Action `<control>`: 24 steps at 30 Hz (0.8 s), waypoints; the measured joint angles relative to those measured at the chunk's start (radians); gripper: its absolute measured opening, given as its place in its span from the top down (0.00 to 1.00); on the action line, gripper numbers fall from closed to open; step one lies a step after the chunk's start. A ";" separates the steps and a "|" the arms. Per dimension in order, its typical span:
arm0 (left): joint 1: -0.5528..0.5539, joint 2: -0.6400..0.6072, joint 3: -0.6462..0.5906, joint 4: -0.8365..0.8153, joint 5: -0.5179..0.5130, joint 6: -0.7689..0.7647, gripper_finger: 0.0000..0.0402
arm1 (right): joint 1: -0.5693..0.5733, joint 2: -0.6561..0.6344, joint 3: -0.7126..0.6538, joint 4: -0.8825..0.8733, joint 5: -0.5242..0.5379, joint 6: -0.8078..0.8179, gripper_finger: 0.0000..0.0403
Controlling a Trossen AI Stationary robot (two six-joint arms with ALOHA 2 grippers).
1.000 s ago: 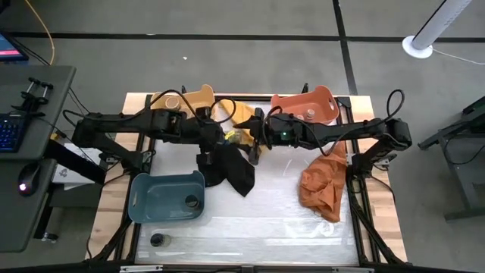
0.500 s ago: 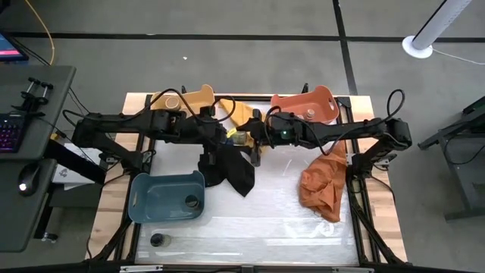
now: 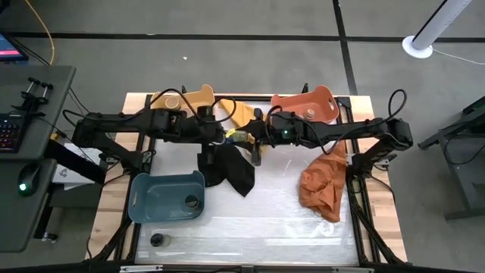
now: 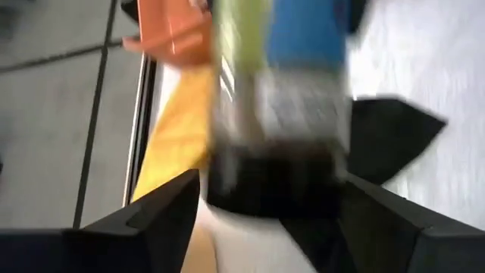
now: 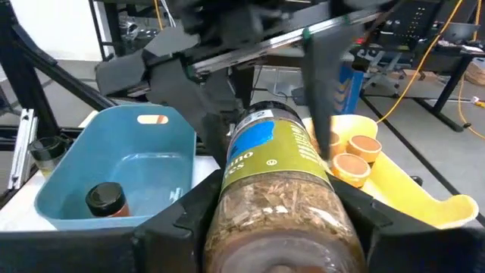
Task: Sort spices by type
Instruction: Put the top black spice bottle into the blue bin
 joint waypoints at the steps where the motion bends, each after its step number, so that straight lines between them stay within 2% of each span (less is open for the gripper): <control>1: 0.000 0.000 0.006 -0.034 -0.003 -0.012 0.30 | -0.007 -0.007 0.000 -0.006 0.000 -0.003 0.59; 6: 0.004 -0.012 0.016 -0.258 -0.012 -0.140 0.29 | -0.045 -0.052 0.000 -0.099 0.005 -0.031 0.59; 9: 0.010 -0.069 -0.023 -0.240 -0.006 -0.267 0.29 | -0.067 -0.069 0.001 -0.115 0.008 -0.018 0.59; 12: 0.010 -0.189 -0.149 -0.004 -0.011 -0.357 0.29 | -0.076 -0.073 0.001 -0.103 -0.018 0.007 0.59; 18: 0.008 -0.450 -0.528 0.594 -0.035 -0.553 0.29 | -0.060 -0.073 0.001 0.014 -0.092 0.066 0.59; 21: 0.008 -0.518 -0.689 0.892 -0.034 -0.654 0.29 | -0.045 -0.073 0.001 0.094 -0.098 0.086 0.59; 24: 0.003 -0.531 -0.795 1.165 -0.006 -0.710 0.29 | -0.037 -0.073 0.001 0.125 -0.093 0.086 0.59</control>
